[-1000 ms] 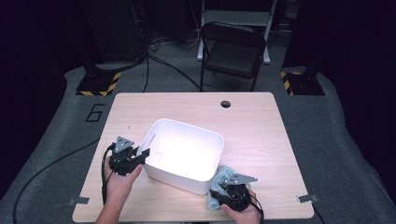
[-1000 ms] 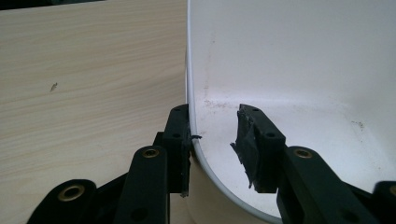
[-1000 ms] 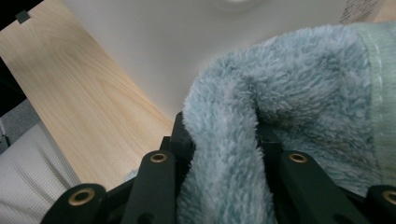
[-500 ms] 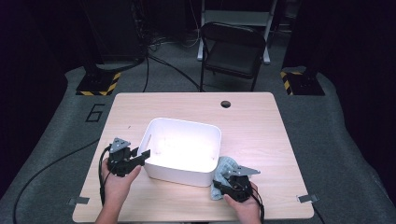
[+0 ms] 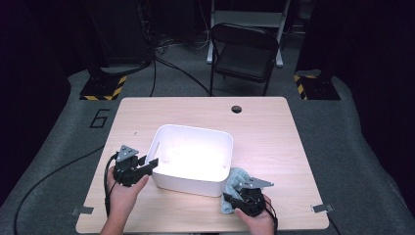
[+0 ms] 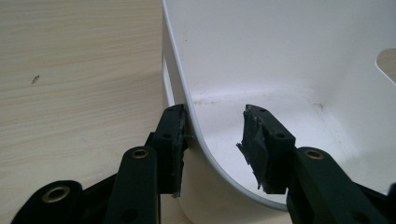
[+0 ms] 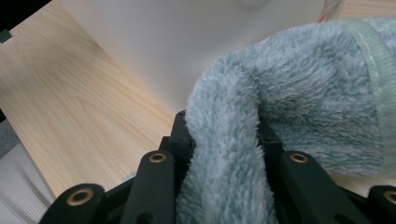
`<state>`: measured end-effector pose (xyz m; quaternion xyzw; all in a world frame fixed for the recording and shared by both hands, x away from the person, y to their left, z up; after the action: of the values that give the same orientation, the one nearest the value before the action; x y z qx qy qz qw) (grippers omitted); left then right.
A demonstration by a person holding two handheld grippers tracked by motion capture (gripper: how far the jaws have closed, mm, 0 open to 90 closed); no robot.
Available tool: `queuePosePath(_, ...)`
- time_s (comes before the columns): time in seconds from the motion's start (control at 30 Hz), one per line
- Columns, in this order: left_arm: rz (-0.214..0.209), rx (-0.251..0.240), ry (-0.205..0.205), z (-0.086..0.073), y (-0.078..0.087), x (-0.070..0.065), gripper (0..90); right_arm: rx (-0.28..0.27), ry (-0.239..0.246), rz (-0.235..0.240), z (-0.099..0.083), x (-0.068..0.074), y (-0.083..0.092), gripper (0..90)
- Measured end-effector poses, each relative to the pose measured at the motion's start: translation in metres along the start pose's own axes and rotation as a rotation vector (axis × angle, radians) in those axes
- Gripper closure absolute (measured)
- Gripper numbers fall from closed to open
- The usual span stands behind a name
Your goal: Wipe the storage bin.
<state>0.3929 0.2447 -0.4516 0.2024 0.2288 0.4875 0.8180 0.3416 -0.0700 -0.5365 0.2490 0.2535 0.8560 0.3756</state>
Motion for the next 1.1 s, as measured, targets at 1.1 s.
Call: queuePosePath(1.1, 0.039, -0.010, -0.010, -0.002, 0.002, -0.007, 64.0, -0.168, 0.038, -0.011, 0.036, 0.020, 0.046, 67.2)
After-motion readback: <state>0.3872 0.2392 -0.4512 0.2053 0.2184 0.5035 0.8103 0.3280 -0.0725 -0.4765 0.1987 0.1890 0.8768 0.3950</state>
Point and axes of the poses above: each handheld gripper's, and its own axes: y roughly backward along the jaws, z roughly out of its top, x roughly to its left, the point moved 6 cm from there along -y, roughly forward along the jaws, and after that the axes turned 2 degrees about -z, right-handed, at the moved point
